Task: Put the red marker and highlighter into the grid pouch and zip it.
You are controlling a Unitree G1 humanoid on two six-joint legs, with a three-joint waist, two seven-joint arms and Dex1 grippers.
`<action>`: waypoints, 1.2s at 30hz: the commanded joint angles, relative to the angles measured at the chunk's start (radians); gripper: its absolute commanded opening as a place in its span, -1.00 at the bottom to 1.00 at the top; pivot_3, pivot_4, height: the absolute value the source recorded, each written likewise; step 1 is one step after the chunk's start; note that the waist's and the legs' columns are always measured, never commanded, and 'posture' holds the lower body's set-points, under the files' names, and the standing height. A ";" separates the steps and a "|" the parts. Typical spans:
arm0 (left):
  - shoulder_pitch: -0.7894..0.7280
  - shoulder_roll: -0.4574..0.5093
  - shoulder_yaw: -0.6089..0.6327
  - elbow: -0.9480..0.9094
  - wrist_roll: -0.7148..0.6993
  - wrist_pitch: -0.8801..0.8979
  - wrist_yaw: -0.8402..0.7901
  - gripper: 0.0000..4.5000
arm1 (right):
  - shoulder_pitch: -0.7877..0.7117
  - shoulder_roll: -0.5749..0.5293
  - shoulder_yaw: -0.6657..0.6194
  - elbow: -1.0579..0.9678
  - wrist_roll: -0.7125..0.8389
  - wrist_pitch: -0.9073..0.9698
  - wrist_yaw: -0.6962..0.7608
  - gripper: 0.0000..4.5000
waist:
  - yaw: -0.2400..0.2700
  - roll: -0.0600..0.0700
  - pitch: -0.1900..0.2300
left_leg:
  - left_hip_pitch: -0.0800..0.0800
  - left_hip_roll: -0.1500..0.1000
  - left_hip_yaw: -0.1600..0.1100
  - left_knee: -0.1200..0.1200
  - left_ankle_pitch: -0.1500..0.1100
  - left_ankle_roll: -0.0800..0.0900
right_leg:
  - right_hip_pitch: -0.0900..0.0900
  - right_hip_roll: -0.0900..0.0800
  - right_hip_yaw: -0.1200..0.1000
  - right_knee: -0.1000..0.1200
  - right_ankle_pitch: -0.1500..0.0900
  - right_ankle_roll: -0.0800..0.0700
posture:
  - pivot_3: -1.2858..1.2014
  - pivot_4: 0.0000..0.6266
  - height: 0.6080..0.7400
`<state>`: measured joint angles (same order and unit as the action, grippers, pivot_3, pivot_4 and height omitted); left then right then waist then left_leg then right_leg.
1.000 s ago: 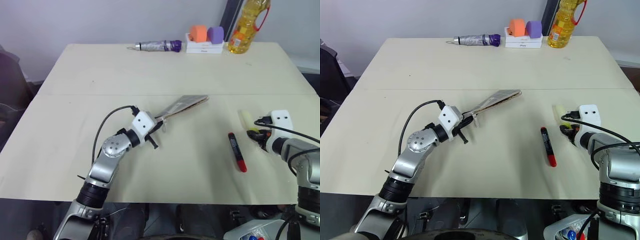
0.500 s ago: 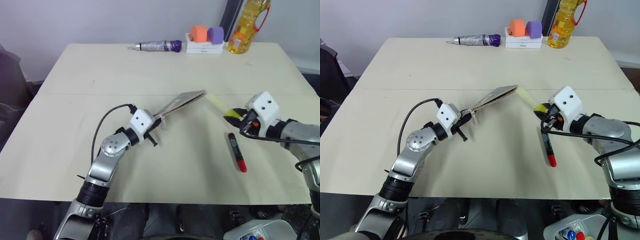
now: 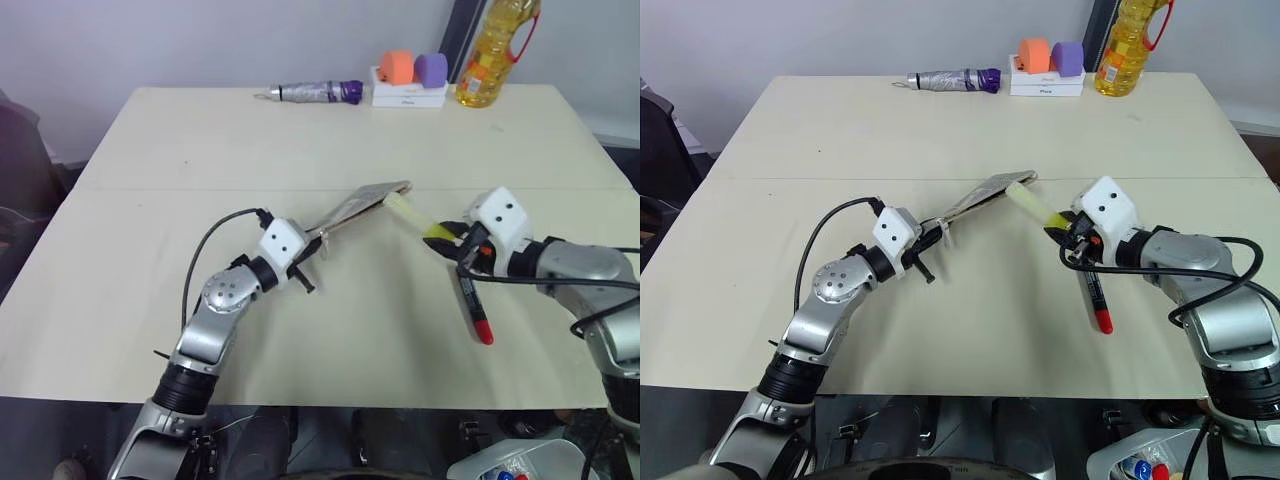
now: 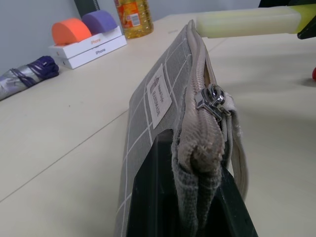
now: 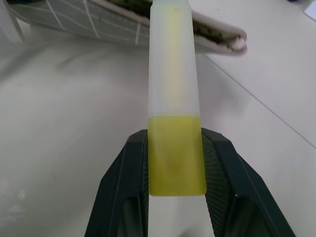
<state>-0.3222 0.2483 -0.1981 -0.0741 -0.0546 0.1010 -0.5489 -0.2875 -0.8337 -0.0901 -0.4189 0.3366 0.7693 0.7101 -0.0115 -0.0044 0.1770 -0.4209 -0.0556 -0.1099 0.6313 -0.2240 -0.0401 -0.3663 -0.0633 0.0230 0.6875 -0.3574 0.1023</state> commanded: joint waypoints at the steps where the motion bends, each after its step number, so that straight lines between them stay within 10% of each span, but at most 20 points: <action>1: 0.004 0.000 0.008 -0.038 -0.013 -0.008 -0.002 -1.00 | -0.023 -0.011 0.007 -0.002 -0.009 -0.018 0.007 -0.61 | 0.000 0.000 0.000 | 0.000 0.000 0.000 0.000 0.000 0.000 | 0.000 0.000 0.000 0.000 0.000 0.000 | 0.03 -0.52 1.00; 17: 0.010 0.139 -0.114 -0.040 0.111 -0.145 -0.126 -1.00 | 0.007 -0.204 0.161 -0.057 -0.118 -0.131 0.188 -0.61 | -0.002 0.000 0.000 | 0.000 0.000 0.000 0.000 0.000 0.000 | 0.000 0.000 0.000 0.000 0.000 0.000 | 0.03 -0.52 1.00; 36: 0.019 0.098 -0.096 -0.085 0.071 -0.099 -0.135 -1.00 | -0.150 -0.108 0.231 -0.078 -0.147 -0.075 0.221 -0.61 | 0.001 0.000 0.000 | 0.000 0.000 0.000 0.000 0.000 0.000 | 0.000 -0.001 0.000 -0.001 0.000 0.000 | 0.03 -0.52 1.00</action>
<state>-0.2992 0.3620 -0.3230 -0.1191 0.0514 -0.0118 -0.6979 -0.4408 -0.9267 0.2045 -0.4407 0.1645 0.6950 0.9253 -0.0102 -0.0043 0.1770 -0.4208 -0.0558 -0.1106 0.6310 -0.2241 -0.0400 -0.3662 -0.0643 0.0231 0.6866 -0.3574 0.1023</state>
